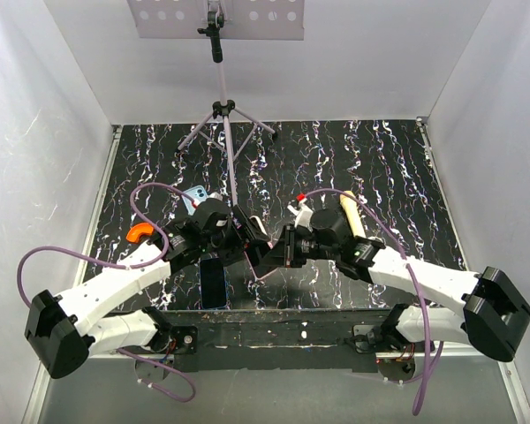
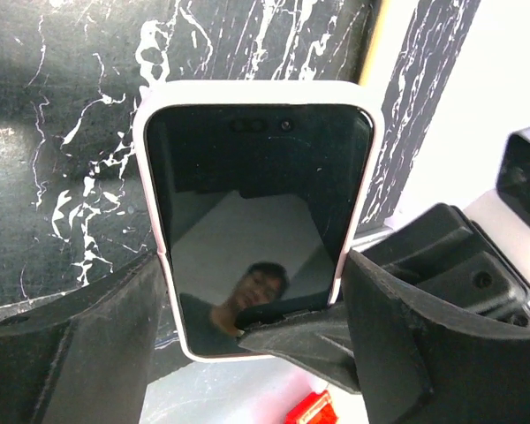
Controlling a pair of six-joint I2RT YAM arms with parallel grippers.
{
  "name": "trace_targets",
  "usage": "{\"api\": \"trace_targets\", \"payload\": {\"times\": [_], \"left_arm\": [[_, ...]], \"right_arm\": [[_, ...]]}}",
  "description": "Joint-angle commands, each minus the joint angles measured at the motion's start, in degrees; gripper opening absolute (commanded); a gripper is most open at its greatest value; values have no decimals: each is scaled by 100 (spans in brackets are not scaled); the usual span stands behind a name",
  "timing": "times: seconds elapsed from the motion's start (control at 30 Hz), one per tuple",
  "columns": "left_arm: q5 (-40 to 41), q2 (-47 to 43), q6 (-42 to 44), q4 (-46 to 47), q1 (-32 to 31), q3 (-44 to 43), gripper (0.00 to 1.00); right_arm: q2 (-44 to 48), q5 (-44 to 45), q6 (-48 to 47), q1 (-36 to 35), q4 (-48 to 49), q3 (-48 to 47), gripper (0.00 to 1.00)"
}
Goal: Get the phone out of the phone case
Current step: Pick up the phone at the center of the board.
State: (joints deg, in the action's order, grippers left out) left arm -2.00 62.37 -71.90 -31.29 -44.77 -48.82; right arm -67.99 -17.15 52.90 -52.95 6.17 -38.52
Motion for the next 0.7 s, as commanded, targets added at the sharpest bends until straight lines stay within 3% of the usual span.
{"api": "trace_targets", "payload": {"times": [0.0, 0.1, 0.2, 0.27, 0.4, 0.67], "left_arm": [[111, -523, 246, 439, 39, -304, 73], [304, -1049, 290, 623, 39, -41, 87], [-26, -1507, 264, 1517, 56, 529, 86], [-431, -1631, 63, 2386, 56, 951, 80], [-1091, -1439, -350, 3891, 56, 1567, 63], [-1619, -911, -624, 5140, -172, 1806, 51]], "right_arm": [[373, -885, 1123, 442, 2233, 765, 1], [514, -1229, 1984, 785, 4044, 1477, 1], [593, -1397, 2495, 1005, 5146, 1865, 1], [672, -1327, 2724, 1058, 5612, 1997, 1], [1014, -1072, 2909, 1173, 5878, 2103, 1], [1578, -562, 2716, 1269, 5060, 1928, 1]]}}
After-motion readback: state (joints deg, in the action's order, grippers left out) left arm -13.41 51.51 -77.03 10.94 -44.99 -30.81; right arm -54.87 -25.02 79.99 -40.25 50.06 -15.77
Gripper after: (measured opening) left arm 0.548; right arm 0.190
